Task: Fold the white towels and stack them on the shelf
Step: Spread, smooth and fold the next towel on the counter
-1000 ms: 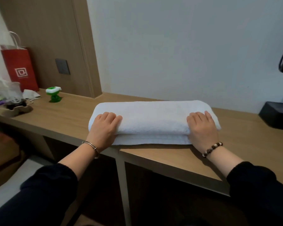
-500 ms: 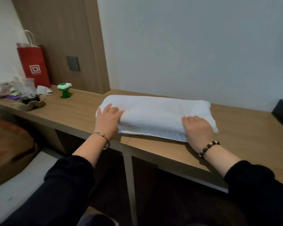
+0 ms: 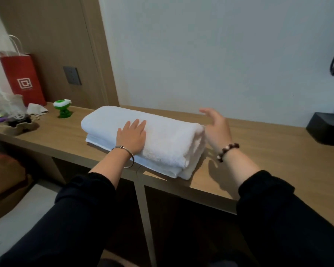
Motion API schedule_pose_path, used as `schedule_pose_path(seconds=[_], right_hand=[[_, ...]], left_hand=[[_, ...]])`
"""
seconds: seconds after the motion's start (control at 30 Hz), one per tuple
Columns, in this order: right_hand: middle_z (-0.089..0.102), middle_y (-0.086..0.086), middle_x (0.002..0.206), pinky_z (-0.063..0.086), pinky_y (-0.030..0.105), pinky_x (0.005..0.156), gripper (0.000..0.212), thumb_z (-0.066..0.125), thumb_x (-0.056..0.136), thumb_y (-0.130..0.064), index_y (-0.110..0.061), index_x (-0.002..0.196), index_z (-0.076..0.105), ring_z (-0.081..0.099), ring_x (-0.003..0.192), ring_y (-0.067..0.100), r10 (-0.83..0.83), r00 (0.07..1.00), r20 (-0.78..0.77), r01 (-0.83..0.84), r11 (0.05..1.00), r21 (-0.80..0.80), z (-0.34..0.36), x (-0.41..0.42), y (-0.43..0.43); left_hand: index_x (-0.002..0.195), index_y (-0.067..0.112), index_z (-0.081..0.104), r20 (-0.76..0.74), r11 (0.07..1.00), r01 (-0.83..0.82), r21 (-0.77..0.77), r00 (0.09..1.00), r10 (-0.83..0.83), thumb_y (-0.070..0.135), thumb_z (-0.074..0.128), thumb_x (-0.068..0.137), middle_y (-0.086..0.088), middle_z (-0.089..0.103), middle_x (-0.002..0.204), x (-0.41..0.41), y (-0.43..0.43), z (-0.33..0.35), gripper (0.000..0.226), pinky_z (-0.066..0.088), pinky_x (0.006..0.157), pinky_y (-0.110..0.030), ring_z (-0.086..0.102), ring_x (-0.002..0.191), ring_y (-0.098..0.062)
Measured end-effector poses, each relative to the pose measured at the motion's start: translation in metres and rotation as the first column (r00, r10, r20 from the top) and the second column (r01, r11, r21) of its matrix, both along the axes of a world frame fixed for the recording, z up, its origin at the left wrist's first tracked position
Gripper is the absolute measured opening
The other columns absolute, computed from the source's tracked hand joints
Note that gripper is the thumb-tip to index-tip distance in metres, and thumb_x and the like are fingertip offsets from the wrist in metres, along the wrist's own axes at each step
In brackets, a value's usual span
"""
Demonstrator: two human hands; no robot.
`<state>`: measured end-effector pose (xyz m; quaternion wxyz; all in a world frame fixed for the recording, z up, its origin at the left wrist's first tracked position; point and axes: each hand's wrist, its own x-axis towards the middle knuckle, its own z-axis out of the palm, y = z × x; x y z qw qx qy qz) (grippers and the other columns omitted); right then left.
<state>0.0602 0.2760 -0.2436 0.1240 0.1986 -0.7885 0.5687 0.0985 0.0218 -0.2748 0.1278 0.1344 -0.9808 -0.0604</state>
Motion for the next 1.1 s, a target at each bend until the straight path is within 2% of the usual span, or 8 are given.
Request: schedule_pose_path(seconds=[0.07, 0.13, 0.37, 0.5, 0.6, 0.73, 0.9, 1.1], right_hand=[[0.045, 0.001, 0.142, 0.041, 0.029, 0.104, 0.071, 0.039, 0.079, 0.020, -0.019, 0.138, 0.047, 0.045, 0.127, 0.017, 0.160, 0.965, 0.210, -0.188, 0.974, 0.124, -0.007, -0.016, 0.014], [0.045, 0.002, 0.143, 0.036, 0.035, 0.109, 0.070, 0.048, 0.080, 0.018, -0.020, 0.139, 0.045, 0.039, 0.133, 0.018, 0.249, 0.943, 0.221, -0.301, 0.921, 0.248, -0.015, -0.021, 0.020], [0.062, -0.006, 0.115, 0.044, 0.008, 0.072, 0.062, 0.079, 0.070, 0.000, -0.026, 0.124, 0.061, 0.053, 0.101, 0.014, 0.330, 0.932, 0.151, -0.358, 0.902, 0.239, -0.022, 0.001, 0.018], [0.059, -0.001, 0.115, 0.044, 0.014, 0.078, 0.060, 0.079, 0.072, -0.006, -0.029, 0.123, 0.059, 0.051, 0.095, 0.010, 0.316, 0.945, 0.083, -0.327, 0.910, 0.256, -0.027, 0.014, 0.018], [0.053, -0.010, 0.119, 0.041, 0.021, 0.087, 0.054, 0.076, 0.079, -0.022, -0.041, 0.124, 0.052, 0.050, 0.102, 0.003, 0.322, 0.943, 0.084, -0.331, 0.889, 0.316, -0.027, 0.018, 0.019], [0.048, -0.016, 0.122, 0.033, 0.002, 0.086, 0.050, 0.076, 0.079, -0.029, -0.036, 0.124, 0.056, 0.044, 0.106, -0.014, 0.315, 0.948, 0.039, -0.314, 0.914, 0.258, -0.027, 0.022, 0.003], [0.060, -0.004, 0.103, 0.043, 0.023, 0.088, 0.032, 0.065, 0.078, 0.003, -0.016, 0.103, 0.072, 0.056, 0.101, 0.013, 0.209, 0.949, -0.237, -0.149, 0.958, 0.247, -0.027, 0.028, -0.010], [0.069, 0.015, 0.083, 0.056, 0.038, 0.058, 0.026, 0.055, 0.070, 0.016, 0.004, 0.084, 0.072, 0.067, 0.074, 0.031, 0.326, 0.551, -0.769, 0.093, 0.891, 0.444, -0.033, 0.022, -0.004]], left_hand=[[0.151, 0.029, 0.014, 0.020, 1.000, 0.009, 0.005, 1.000, -0.009, 0.029, 0.019, 0.103, 0.002, 0.011, 0.159, -0.003, -0.003, -0.001, 0.048, 0.008, 0.115, -0.052, 0.008, 0.145, -0.026], [0.151, 0.031, 0.012, 0.052, 1.000, 0.027, 0.006, 0.998, -0.028, 0.029, 0.018, 0.104, 0.003, 0.008, 0.160, -0.008, -0.007, 0.000, 0.048, 0.007, 0.115, -0.052, 0.006, 0.146, -0.027], [0.149, 0.036, 0.019, 0.106, 0.991, 0.001, -0.134, 0.994, 0.014, 0.037, 0.025, 0.103, -0.001, 0.010, 0.159, -0.014, -0.024, 0.012, 0.047, 0.014, 0.113, -0.054, 0.008, 0.145, -0.026], [0.130, 0.017, 0.058, -0.152, 0.953, 0.169, 0.252, 0.979, -0.134, 0.024, 0.047, 0.099, -0.005, 0.048, 0.142, 0.005, -0.004, 0.033, 0.033, 0.027, 0.107, -0.026, 0.039, 0.133, -0.018], [0.123, 0.023, 0.062, -0.187, 0.829, 0.403, 0.387, 0.915, -0.357, 0.039, 0.052, 0.094, 0.008, 0.056, 0.133, 0.046, 0.027, 0.040, 0.034, 0.027, 0.099, -0.014, 0.045, 0.121, -0.002], [0.132, 0.027, 0.053, -0.166, 0.874, 0.482, 0.057, 0.868, -0.468, 0.055, 0.062, 0.080, 0.011, 0.054, 0.134, 0.085, 0.047, 0.032, 0.060, 0.036, 0.101, -0.022, 0.046, 0.123, -0.006], [0.124, 0.015, 0.062, -0.344, 0.871, 0.483, -0.085, 0.807, -0.481, 0.018, 0.070, 0.082, -0.002, 0.068, 0.113, 0.098, 0.047, 0.023, 0.043, 0.050, 0.082, -0.032, 0.064, 0.104, -0.024], [0.101, 0.001, 0.072, -0.373, 0.780, 0.546, -0.307, 0.685, -0.626, -0.001, 0.054, 0.077, -0.008, 0.073, 0.098, 0.110, 0.032, 0.010, 0.029, 0.056, 0.048, -0.036, 0.071, 0.073, -0.028]])
